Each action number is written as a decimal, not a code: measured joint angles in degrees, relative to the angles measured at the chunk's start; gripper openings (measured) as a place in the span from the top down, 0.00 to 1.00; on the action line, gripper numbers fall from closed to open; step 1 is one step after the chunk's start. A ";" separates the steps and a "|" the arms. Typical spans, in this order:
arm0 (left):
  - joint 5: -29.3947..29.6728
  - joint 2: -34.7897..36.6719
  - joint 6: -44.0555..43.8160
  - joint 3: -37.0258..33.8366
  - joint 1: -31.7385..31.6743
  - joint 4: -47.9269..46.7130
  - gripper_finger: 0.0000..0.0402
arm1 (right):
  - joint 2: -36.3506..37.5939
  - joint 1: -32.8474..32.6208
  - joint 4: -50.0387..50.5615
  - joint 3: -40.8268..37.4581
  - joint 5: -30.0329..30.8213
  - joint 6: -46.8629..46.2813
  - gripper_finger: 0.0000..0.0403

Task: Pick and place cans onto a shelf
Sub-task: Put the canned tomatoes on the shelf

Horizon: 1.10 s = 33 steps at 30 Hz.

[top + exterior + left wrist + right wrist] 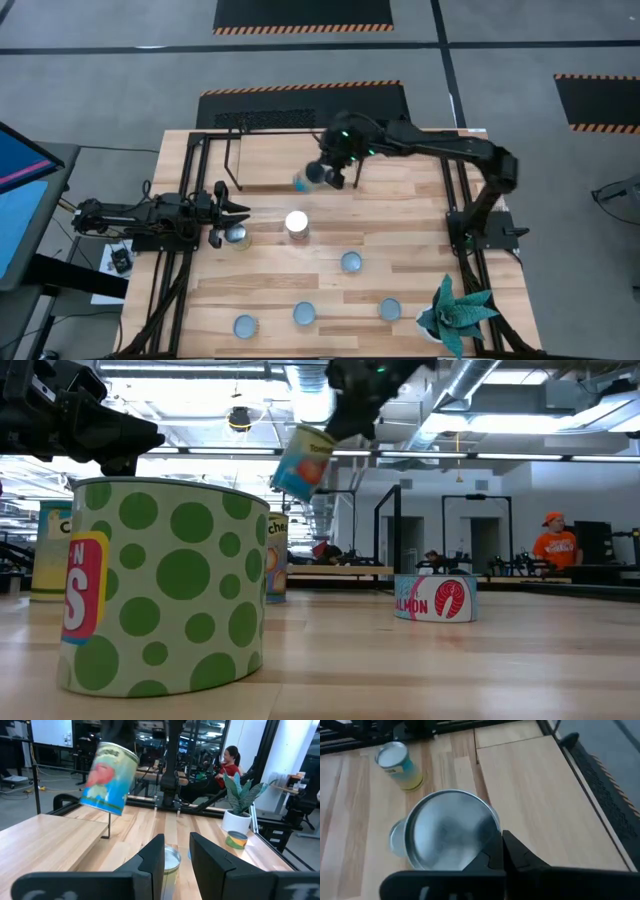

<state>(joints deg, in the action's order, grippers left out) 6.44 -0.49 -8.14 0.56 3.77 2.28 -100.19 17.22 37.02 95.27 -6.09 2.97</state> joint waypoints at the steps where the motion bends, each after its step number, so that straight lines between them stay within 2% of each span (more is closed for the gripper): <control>1: 0.00 0.00 0.00 -0.02 -0.01 0.00 0.80 | -2.01 0.50 2.13 2.97 -0.04 0.93 1.00; 9: 0.00 0.00 0.00 0.00 -0.01 0.00 0.80 | -17.29 3.32 15.31 23.78 -0.08 8.70 1.00; 14: 0.00 0.00 0.00 -0.02 0.00 -0.02 0.80 | -24.09 4.67 21.32 30.68 -0.07 11.17 1.00; 22: 0.00 0.00 0.00 0.00 0.00 -0.02 0.80 | -28.29 7.36 20.38 32.89 -0.07 12.68 1.00; 33: 0.00 0.00 0.00 -0.02 -0.01 0.00 0.80 | -28.56 11.51 21.79 32.91 -0.08 12.56 1.00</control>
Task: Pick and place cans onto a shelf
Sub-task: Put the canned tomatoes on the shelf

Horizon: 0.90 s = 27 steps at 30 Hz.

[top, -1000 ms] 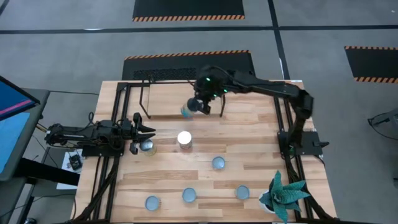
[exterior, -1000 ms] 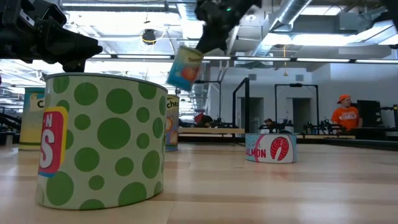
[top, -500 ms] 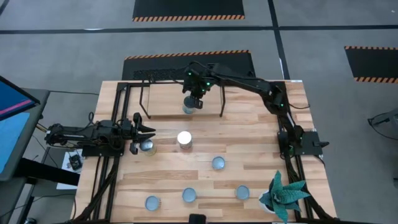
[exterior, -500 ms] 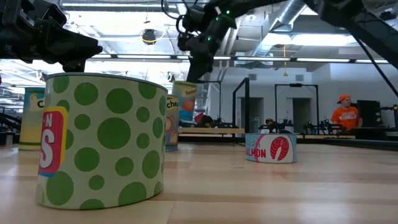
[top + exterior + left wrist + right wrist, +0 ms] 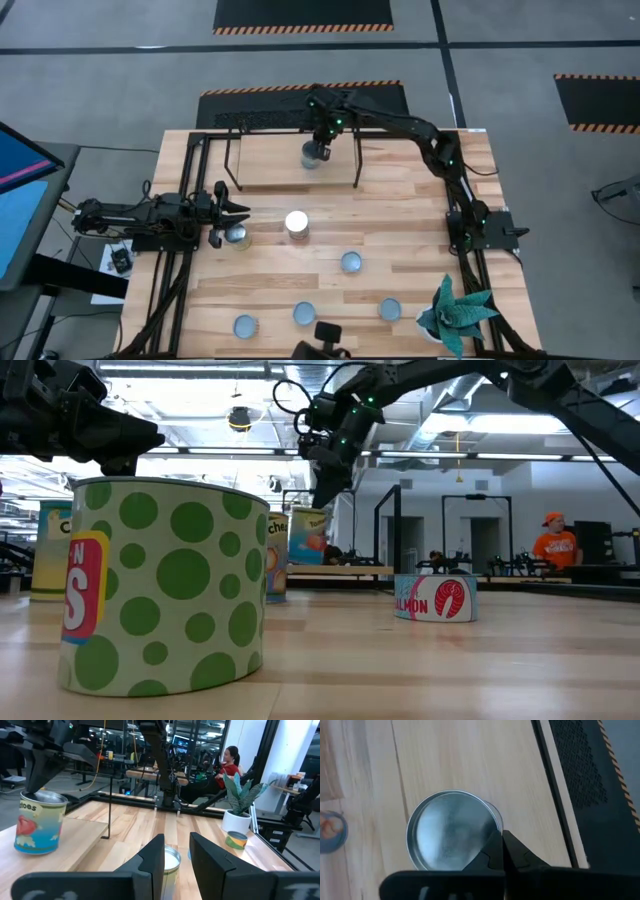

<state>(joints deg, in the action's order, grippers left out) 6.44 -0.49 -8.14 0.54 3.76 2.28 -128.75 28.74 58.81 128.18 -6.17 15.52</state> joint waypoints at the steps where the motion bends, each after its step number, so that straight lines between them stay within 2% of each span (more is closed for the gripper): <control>1: 0.00 0.00 0.00 0.00 -0.01 -0.02 0.80 | 0.00 0.06 0.46 0.00 -0.03 -0.09 0.99; 5: 0.00 0.00 0.00 0.00 -0.01 -0.02 0.80 | 0.00 0.41 2.71 0.00 -0.03 -1.32 0.95; 11: 0.00 0.00 0.00 0.00 0.01 -0.01 0.80 | 0.01 0.24 1.00 0.00 0.02 -1.51 0.85; 19: 0.00 0.00 0.00 0.00 0.01 -0.01 0.80 | 0.32 0.26 -1.15 0.16 0.06 -1.49 0.79; 22: -0.19 0.00 0.00 0.02 0.00 -0.02 0.80 | 1.13 0.19 2.69 1.86 0.45 -1.51 0.78; 27: -1.72 0.00 -0.02 0.01 0.01 -0.31 0.80 | 1.08 -0.11 15.53 3.76 0.58 -2.12 0.79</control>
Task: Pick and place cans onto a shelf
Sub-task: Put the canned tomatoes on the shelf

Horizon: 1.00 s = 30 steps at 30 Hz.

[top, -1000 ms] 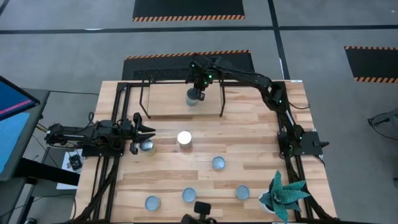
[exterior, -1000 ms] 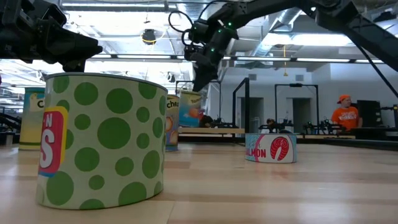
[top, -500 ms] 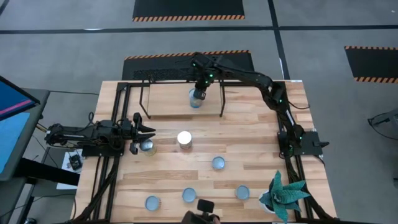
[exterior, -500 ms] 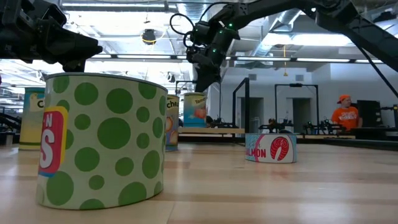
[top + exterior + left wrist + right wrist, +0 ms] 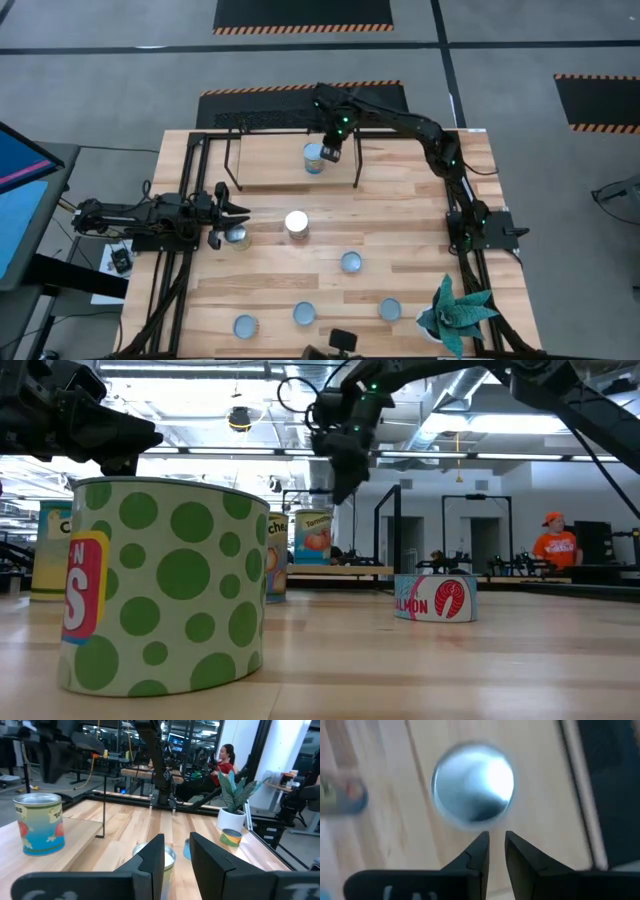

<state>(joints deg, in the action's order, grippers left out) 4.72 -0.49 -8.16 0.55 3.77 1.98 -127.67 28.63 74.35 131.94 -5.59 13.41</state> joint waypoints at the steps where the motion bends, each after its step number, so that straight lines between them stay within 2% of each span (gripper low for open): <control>1: 0.02 0.00 -0.01 -0.01 -0.01 0.00 0.80 | -0.03 -0.15 1.67 -0.11 0.04 0.00 0.80; 7: 0.03 0.00 -0.04 -0.01 0.00 0.01 0.80 | -0.22 -1.83 1.96 -4.54 0.11 0.08 0.82; 14: 0.01 0.00 -0.11 0.00 -0.01 0.01 0.80 | -0.20 -3.01 -9.05 -10.48 3.52 0.63 0.83; 25: 0.01 0.00 -1.63 -0.01 0.00 0.02 0.80 | -0.18 -3.11 -29.31 -10.75 2.89 0.57 0.83; 30: -0.56 0.00 -2.29 0.01 0.00 -0.04 0.80 | -0.17 -3.49 -29.20 -10.75 2.74 0.27 0.83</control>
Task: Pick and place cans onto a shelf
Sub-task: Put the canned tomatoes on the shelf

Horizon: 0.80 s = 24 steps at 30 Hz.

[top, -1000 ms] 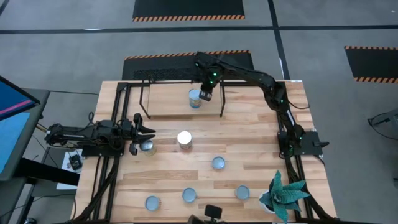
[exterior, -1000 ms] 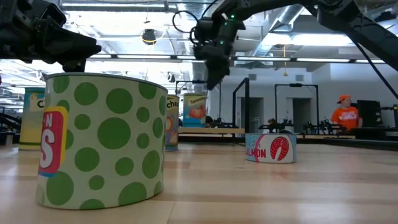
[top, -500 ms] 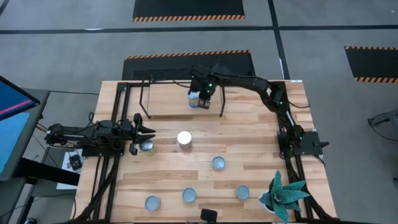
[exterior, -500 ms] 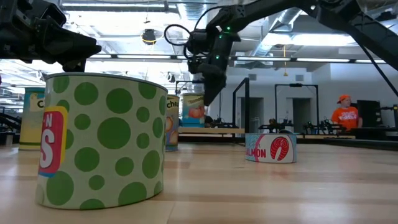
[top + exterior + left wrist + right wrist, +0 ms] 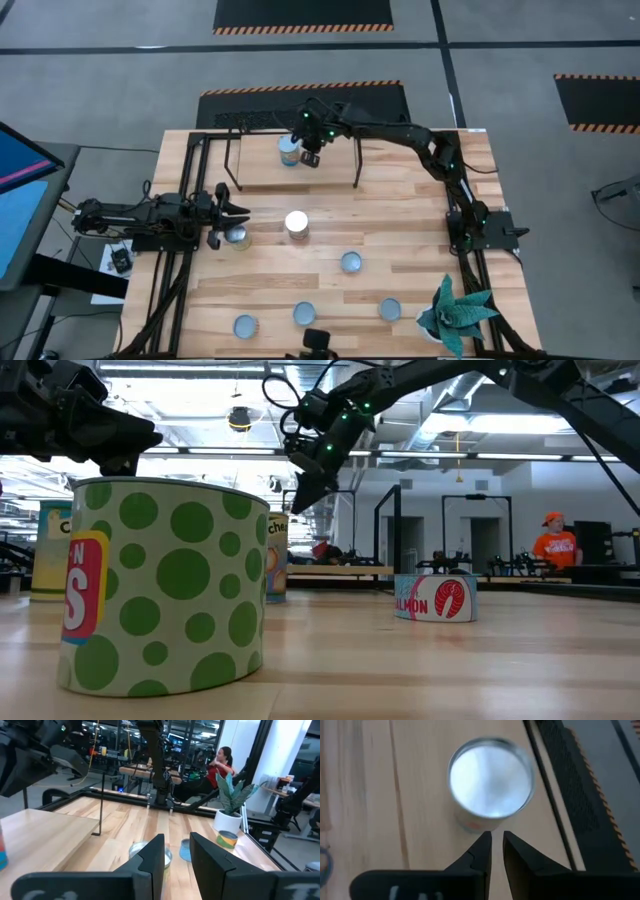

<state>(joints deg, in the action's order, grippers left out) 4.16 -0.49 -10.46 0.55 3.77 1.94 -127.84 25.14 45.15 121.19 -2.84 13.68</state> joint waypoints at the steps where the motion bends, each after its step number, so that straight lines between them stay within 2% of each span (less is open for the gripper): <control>1: -0.32 0.00 0.00 -0.01 -0.01 -0.04 0.80 | 0.13 -0.01 0.73 0.00 0.08 -0.38 0.83; 5: -0.52 0.00 0.02 -0.01 -0.01 -0.07 0.80 | 0.55 -0.01 2.47 0.02 0.53 -1.27 0.83; 8: -0.52 0.00 0.03 0.00 -0.02 -0.09 0.80 | -1.05 0.07 2.24 0.03 3.02 -1.21 0.83; 13: -0.52 0.00 0.00 -0.02 -0.02 -0.10 0.80 | -3.91 0.07 -1.59 0.00 4.74 -0.24 0.83; 20: -0.52 0.00 0.00 -0.02 0.00 -0.11 0.80 | -4.63 -0.52 -7.53 0.00 4.46 0.65 0.83; 24: -0.52 0.01 0.04 -0.02 -0.02 -0.11 0.80 | -4.33 -1.41 -10.46 0.00 0.78 1.75 0.83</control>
<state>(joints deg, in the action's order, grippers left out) 3.64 -0.48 -10.41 0.54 3.75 1.83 -132.17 23.73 34.69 121.19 -2.06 15.43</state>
